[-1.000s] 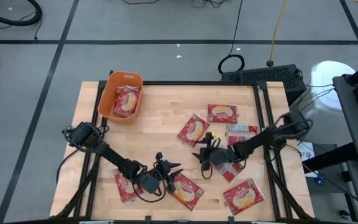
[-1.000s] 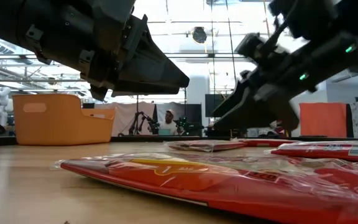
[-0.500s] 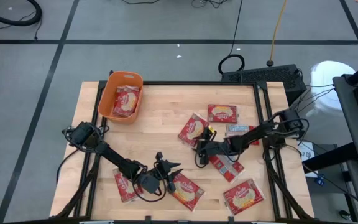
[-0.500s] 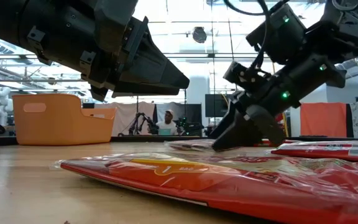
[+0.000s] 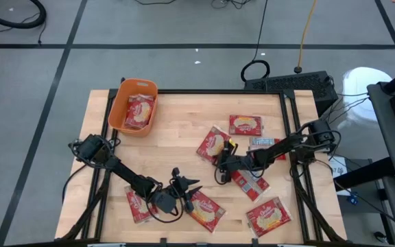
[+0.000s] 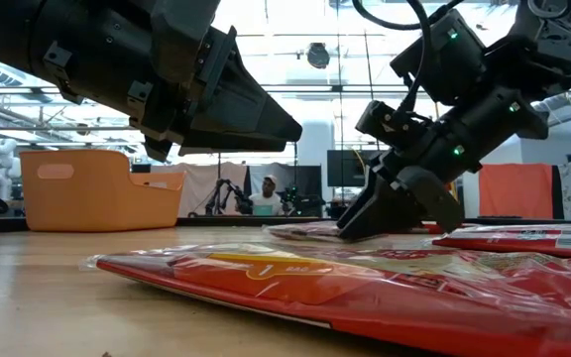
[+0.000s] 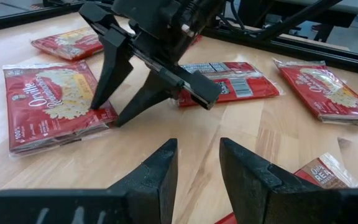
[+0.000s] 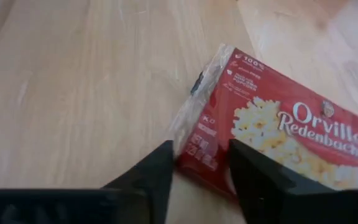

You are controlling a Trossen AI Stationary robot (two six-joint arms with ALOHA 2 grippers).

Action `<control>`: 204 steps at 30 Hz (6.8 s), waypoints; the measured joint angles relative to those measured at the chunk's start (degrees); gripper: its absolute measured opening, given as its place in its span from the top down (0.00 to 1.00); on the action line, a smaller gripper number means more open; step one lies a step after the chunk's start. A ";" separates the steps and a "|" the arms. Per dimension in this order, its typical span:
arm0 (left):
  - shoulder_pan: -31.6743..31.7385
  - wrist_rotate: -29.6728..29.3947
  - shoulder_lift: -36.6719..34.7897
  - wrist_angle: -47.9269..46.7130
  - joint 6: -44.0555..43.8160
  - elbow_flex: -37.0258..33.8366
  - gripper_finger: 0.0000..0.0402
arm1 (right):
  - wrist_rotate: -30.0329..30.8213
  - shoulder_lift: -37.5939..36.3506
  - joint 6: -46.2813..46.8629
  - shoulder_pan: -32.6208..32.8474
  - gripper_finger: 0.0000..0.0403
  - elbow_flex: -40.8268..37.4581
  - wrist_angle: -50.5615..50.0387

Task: Sort popcorn bags into baskets
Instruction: Put the red popcorn bag into the orange bin

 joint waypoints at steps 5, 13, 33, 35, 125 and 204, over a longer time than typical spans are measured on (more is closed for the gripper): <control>0.07 0.00 0.00 0.00 0.00 0.00 0.70 | -0.81 0.00 3.04 0.01 0.85 0.00 -0.55; 2.75 0.02 -0.02 -1.20 -0.09 0.00 0.70 | -12.18 0.02 4.92 0.73 0.98 0.00 2.57; 5.09 0.50 -0.02 -9.97 -6.67 0.02 0.70 | -7.36 -7.51 -4.82 7.97 0.80 -0.02 -5.72; 5.09 0.48 -0.02 -11.51 -8.58 0.02 0.70 | -3.56 -6.92 -5.53 8.82 0.73 -0.04 -7.18; 15.70 15.17 -5.78 -27.41 15.18 -0.22 0.99 | -1.15 -13.75 -5.62 10.12 0.94 0.02 -13.65; 1.41 0.33 -24.13 -34.98 -29.53 -0.21 0.49 | 33.41 0.72 -82.02 28.17 0.94 1.60 23.19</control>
